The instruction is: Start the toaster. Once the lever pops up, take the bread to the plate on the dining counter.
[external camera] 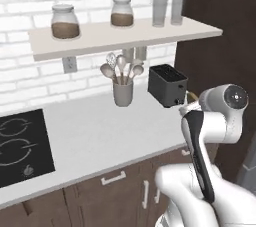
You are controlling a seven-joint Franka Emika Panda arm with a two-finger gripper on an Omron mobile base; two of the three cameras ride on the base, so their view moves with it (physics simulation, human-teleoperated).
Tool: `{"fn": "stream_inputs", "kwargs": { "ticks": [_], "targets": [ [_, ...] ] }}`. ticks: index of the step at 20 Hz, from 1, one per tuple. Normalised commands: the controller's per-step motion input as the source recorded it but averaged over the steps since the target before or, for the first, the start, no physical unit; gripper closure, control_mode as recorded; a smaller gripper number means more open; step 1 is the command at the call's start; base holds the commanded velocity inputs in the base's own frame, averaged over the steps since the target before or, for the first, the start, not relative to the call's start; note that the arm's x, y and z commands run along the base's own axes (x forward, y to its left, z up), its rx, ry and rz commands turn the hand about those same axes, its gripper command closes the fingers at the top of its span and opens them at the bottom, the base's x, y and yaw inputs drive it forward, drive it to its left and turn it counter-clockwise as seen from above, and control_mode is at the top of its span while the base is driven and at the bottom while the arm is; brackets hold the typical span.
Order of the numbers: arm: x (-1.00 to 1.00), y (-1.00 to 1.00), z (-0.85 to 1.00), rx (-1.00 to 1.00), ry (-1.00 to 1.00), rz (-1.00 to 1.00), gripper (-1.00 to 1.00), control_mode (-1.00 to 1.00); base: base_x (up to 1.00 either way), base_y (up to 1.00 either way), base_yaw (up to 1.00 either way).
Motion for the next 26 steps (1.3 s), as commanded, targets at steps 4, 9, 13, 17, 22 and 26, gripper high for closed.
{"fn": "stream_inputs", "kwargs": {
  "ticks": [4,9,13,17,22,26],
  "targets": [
    [0.0,0.0,0.0,0.0,0.0,0.0,1.0,1.0,-0.64,0.41,-0.74],
    [0.0,0.0,0.0,0.0,0.0,0.0,1.0,1.0,-0.35,0.14,-0.88],
    [0.0,0.0,0.0,0.0,0.0,0.0,1.0,1.0,-0.17,0.01,-0.9],
    [0.0,0.0,0.0,0.0,0.0,0.0,1.0,1.0,0.0,0.0,-0.89],
    [0.0,0.0,0.0,0.0,0.0,0.0,1.0,1.0,0.03,0.0,-0.9],
    [0.0,0.0,0.0,0.0,0.0,0.0,1.0,1.0,0.2,-0.01,-0.88]
  ]
}}
